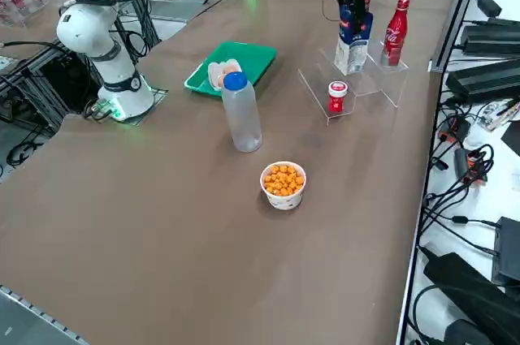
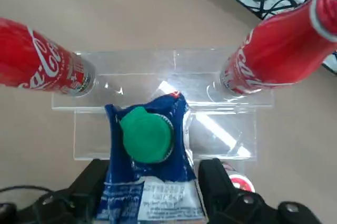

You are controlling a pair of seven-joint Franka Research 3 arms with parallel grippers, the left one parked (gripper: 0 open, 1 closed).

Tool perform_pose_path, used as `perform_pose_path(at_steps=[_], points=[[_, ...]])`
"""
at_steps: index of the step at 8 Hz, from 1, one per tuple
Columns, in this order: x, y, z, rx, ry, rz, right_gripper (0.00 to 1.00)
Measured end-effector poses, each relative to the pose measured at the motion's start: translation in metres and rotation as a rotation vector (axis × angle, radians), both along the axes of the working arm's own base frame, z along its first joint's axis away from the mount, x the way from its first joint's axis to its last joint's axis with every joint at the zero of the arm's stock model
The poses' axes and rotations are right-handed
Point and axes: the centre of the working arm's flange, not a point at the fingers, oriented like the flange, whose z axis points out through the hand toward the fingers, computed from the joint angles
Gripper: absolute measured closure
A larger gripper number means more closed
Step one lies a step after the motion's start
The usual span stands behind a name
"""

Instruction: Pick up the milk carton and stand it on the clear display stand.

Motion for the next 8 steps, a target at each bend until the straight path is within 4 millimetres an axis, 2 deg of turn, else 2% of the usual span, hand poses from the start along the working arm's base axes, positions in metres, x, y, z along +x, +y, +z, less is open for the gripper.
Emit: perform_pose_path(at_steps=[3,8], points=[[-0.003,0.018,0.016,0.02,-0.027,-0.021,0.0],[0.008,0.006,0.055,0.032,-0.09,-0.054,0.0]])
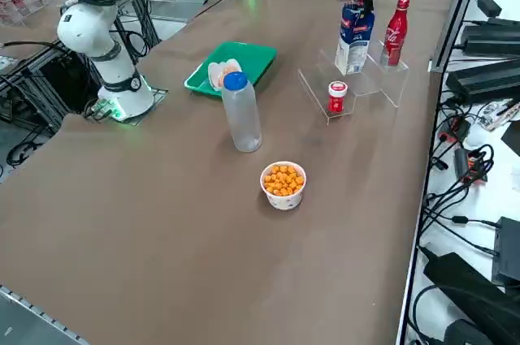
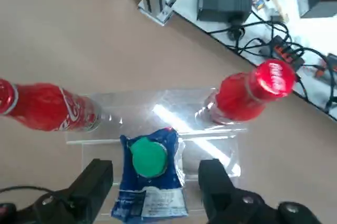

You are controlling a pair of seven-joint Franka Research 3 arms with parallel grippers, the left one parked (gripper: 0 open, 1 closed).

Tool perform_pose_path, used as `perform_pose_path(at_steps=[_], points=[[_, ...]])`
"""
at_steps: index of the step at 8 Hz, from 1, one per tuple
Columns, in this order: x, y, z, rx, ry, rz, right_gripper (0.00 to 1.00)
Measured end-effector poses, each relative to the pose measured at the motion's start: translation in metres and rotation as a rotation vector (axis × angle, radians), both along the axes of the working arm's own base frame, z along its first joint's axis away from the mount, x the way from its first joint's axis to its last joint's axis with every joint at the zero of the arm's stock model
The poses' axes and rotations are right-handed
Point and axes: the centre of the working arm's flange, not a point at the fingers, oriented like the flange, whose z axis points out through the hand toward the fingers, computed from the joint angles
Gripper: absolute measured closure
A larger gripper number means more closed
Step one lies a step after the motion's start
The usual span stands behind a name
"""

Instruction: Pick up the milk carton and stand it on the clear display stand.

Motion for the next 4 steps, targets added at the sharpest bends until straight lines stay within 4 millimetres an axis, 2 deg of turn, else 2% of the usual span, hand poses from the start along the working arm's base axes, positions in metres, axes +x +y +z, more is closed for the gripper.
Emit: perform_pose_path(at_steps=[2,4], points=[[0.003,-0.018,0.007,-0.025,0.028,-0.035,0.0],[-0.001,-0.045,0.034,-0.051,0.055,-0.095,0.0]])
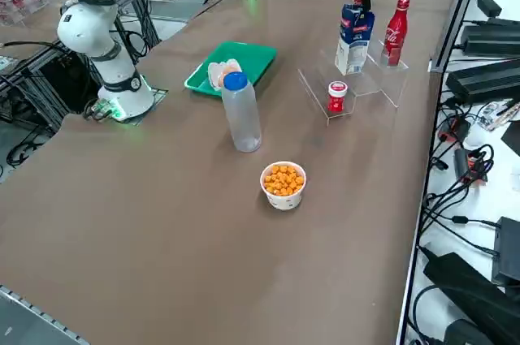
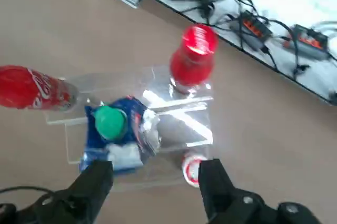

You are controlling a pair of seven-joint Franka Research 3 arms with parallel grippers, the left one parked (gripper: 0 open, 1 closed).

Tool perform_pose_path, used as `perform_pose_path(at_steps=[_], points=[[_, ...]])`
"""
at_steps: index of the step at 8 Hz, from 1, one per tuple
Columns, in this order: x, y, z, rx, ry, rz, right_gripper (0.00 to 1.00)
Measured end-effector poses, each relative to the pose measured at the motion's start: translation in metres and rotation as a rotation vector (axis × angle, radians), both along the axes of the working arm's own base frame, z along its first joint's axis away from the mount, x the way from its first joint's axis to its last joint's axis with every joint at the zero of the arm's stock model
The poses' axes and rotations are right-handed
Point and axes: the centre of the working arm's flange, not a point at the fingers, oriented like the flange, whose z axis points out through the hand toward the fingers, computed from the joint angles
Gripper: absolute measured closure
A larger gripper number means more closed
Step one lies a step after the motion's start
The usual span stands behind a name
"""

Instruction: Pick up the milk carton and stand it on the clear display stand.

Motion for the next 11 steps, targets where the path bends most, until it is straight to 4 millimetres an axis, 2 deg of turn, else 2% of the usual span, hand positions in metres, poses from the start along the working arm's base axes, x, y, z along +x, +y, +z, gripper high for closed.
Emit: perform_pose_path(at_steps=[3,5,6,8,11], points=[[-0.023,-0.044,0.06,-0.044,0.027,-0.17,0.0],[-0.035,-0.096,0.082,-0.077,0.077,-0.279,0.0],[-0.042,-0.125,0.088,-0.089,0.106,-0.325,0.0],[-0.056,-0.169,0.091,-0.087,0.133,-0.39,0.0],[-0.078,-0.208,0.097,-0.063,0.156,-0.44,0.0]])
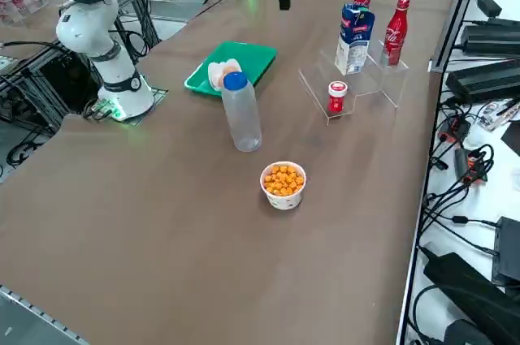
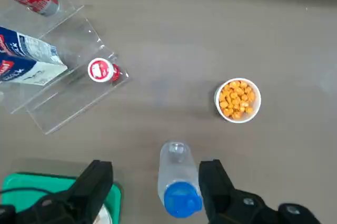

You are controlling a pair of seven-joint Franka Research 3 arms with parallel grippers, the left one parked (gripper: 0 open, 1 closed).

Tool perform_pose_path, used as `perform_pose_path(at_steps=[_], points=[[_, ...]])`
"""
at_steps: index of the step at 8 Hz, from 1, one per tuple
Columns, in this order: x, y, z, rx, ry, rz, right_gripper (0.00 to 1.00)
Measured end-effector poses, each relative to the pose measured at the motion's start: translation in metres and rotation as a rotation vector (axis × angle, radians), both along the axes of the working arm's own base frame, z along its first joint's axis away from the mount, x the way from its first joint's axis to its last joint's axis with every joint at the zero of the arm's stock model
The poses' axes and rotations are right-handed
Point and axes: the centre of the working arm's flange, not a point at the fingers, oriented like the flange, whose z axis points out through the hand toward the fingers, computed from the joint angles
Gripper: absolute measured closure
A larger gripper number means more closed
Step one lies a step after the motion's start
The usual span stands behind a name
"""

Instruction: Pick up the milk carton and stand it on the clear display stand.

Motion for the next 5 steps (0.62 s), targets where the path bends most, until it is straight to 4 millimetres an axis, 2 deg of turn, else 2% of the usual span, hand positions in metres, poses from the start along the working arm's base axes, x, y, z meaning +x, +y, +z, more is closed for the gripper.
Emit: perform_pose_path(at_steps=[4,5], points=[[-0.042,-0.054,0.009,0.032,0.013,-0.063,0.0],[-0.053,-0.062,0.01,0.044,0.014,-0.072,0.0]])
